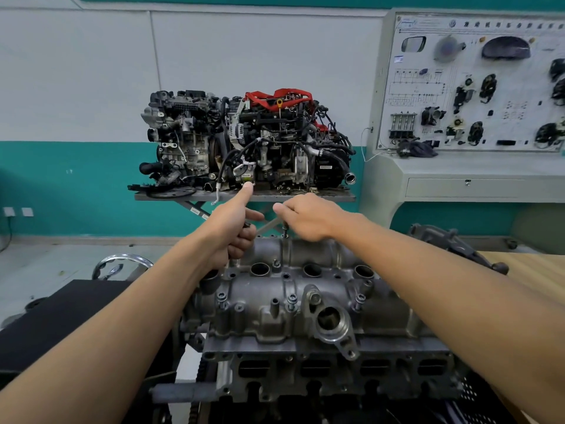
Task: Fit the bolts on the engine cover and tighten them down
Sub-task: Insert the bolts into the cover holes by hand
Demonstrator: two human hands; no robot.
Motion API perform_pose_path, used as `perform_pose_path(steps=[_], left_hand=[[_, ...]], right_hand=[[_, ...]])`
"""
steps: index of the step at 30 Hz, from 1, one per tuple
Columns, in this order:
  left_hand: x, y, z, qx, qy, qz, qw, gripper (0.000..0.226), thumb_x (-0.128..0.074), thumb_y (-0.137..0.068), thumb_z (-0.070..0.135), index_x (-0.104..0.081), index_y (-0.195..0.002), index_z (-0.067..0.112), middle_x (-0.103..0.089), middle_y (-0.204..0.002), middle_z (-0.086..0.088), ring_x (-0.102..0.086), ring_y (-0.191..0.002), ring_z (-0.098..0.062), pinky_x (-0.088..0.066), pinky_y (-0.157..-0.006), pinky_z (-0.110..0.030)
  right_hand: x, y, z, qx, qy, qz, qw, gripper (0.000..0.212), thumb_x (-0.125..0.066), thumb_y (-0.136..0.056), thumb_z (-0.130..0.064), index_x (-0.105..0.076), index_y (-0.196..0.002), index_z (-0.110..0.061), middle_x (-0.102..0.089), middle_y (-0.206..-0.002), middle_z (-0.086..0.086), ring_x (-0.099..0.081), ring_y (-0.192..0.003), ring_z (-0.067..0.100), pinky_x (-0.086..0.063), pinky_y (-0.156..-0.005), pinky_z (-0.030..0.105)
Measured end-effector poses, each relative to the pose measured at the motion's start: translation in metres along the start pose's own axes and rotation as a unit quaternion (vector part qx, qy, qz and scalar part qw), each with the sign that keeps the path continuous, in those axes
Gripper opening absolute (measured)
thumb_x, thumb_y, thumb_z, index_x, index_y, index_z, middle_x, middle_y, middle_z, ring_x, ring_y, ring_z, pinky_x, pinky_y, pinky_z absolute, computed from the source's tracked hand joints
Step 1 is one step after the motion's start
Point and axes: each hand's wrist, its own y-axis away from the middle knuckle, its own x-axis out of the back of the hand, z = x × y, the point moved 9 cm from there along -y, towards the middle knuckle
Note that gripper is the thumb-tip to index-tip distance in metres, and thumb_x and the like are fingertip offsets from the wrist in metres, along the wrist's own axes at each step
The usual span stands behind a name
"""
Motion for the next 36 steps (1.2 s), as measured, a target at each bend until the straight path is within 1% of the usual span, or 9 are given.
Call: perform_pose_path(steps=[5,10,14,20,22,25,28,32,36], left_hand=[[0.000,0.002,-0.001,0.009,-0.002,-0.002,1.000,0.072,-0.034,-0.093,0.075,-0.058,-0.116,0.011,-0.033,-0.047,0.006,-0.023,-0.037,-0.007,-0.017,-0.034,-0.017],[0.000,0.002,-0.002,0.013,-0.004,-0.004,1.000,0.073,-0.034,-0.093,0.076,-0.058,-0.115,0.011,-0.034,-0.047,0.006,-0.023,-0.037,-0.007,-0.019,-0.033,-0.018],[0.000,0.002,-0.002,0.014,-0.005,-0.010,1.000,0.076,-0.033,-0.091,0.078,-0.057,-0.117,0.011,-0.034,-0.046,0.006,-0.023,-0.037,-0.007,-0.019,-0.033,-0.018],[-0.008,0.002,-0.002,0.017,-0.028,-0.053,0.998,0.085,-0.027,-0.085,0.086,-0.053,-0.121,0.014,-0.036,-0.050,0.004,-0.026,-0.039,-0.008,-0.022,-0.033,-0.019],[-0.009,0.003,-0.002,0.018,-0.031,-0.060,0.998,0.086,-0.027,-0.084,0.087,-0.052,-0.121,0.014,-0.036,-0.050,0.004,-0.026,-0.039,-0.009,-0.023,-0.034,-0.019],[-0.009,0.003,-0.003,0.019,-0.033,-0.063,0.997,0.087,-0.026,-0.083,0.088,-0.051,-0.123,0.014,-0.036,-0.051,0.003,-0.025,-0.040,-0.009,-0.022,-0.034,-0.019],[-0.010,0.002,-0.003,0.019,-0.034,-0.066,0.997,0.087,-0.026,-0.084,0.088,-0.050,-0.123,0.014,-0.036,-0.051,0.003,-0.025,-0.041,-0.009,-0.022,-0.034,-0.019],[-0.010,0.002,-0.003,0.020,-0.031,-0.068,0.997,0.086,-0.025,-0.084,0.087,-0.050,-0.123,0.014,-0.036,-0.051,0.003,-0.025,-0.041,-0.009,-0.022,-0.034,-0.019],[-0.009,0.003,-0.002,0.015,-0.027,-0.067,0.997,0.085,-0.023,-0.085,0.087,-0.051,-0.121,0.015,-0.035,-0.051,0.003,-0.024,-0.041,-0.009,-0.021,-0.035,-0.019]], right_hand=[[-0.003,0.002,0.000,0.018,0.075,-0.079,0.994,0.055,-0.029,-0.105,-0.048,-0.050,-0.063,-0.019,-0.052,-0.065,-0.001,-0.051,-0.064,0.018,-0.037,-0.063,0.034],[0.001,0.005,0.004,0.003,-0.061,-0.046,0.997,0.064,-0.028,-0.104,-0.054,-0.066,-0.081,-0.007,-0.067,-0.073,0.009,-0.058,-0.063,0.019,-0.050,-0.070,0.037],[0.003,0.007,0.008,-0.007,0.016,-0.032,0.999,0.071,-0.025,-0.100,-0.062,-0.055,-0.059,-0.013,-0.059,-0.057,0.002,-0.059,-0.058,0.020,-0.043,-0.060,0.032],[0.002,0.007,0.003,-0.006,-0.080,-0.033,0.996,0.058,-0.033,-0.104,-0.048,-0.067,-0.083,-0.006,-0.065,-0.069,0.004,-0.055,-0.059,0.018,-0.050,-0.067,0.036],[-0.002,0.008,0.000,0.010,-0.051,-0.054,0.997,0.046,-0.043,-0.103,-0.043,-0.064,-0.073,-0.016,-0.061,-0.065,-0.002,-0.054,-0.059,0.014,-0.043,-0.059,0.031],[-0.006,0.007,-0.002,0.022,0.025,-0.084,0.996,0.024,-0.055,-0.098,-0.039,-0.065,-0.084,-0.022,-0.067,-0.082,-0.001,-0.062,-0.078,0.019,-0.051,-0.072,0.034],[-0.009,0.008,-0.004,0.015,0.066,-0.096,0.993,0.026,-0.050,-0.099,-0.042,-0.061,-0.093,-0.019,-0.067,-0.093,0.002,-0.061,-0.088,0.024,-0.052,-0.083,0.041],[-0.012,0.007,-0.015,0.009,0.116,-0.088,0.989,0.019,-0.042,-0.101,-0.040,-0.053,-0.094,-0.026,-0.063,-0.104,0.004,-0.059,-0.098,0.028,-0.043,-0.073,0.037],[-0.006,0.002,-0.023,-0.023,0.211,-0.057,0.976,0.042,-0.037,-0.102,-0.049,-0.063,-0.107,-0.017,-0.064,-0.116,0.011,-0.061,-0.103,0.033,-0.039,-0.071,0.038]])
